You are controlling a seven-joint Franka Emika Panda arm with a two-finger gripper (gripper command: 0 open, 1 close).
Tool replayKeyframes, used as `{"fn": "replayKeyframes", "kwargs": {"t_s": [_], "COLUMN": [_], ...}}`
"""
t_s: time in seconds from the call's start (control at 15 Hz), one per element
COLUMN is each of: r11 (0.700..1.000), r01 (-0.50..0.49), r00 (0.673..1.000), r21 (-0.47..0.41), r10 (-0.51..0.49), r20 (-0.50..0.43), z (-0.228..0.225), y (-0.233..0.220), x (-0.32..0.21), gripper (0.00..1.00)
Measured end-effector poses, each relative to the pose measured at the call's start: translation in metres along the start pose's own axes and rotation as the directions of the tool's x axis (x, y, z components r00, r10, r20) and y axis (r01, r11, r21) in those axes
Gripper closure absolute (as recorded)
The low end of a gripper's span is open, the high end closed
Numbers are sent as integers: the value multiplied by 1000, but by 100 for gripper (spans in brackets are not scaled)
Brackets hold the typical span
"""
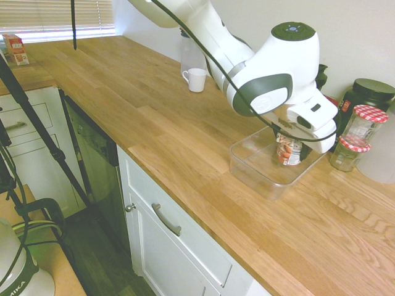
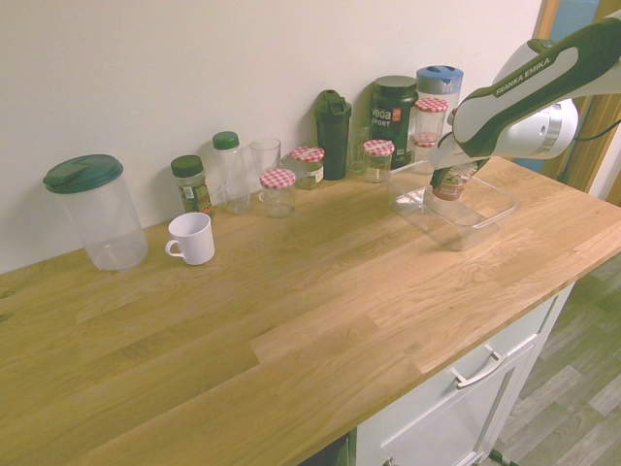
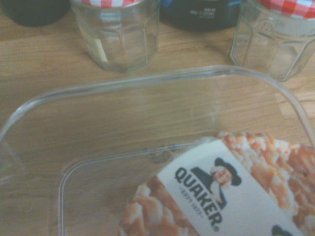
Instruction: Put the cereal into the container
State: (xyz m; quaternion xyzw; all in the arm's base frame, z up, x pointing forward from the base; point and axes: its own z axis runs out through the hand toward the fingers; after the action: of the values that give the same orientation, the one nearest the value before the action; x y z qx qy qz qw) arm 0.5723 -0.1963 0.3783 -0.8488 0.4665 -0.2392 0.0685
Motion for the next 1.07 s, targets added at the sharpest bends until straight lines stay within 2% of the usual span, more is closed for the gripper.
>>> {"fn": "replayKeyframes", "kwargs": {"t_s": [0.33,0.4,1.07], "r11": [999,998,998], "r01": [31,35,29], "r00": [999,998,997], "r21": [-39,-43,-62], "r10": [-29,-33,-24], "r20": [45,52,80], "z": [23,26,28], "y": [2,1,6], "x": [-14,-17,-17], "gripper": [100,0,0]}}
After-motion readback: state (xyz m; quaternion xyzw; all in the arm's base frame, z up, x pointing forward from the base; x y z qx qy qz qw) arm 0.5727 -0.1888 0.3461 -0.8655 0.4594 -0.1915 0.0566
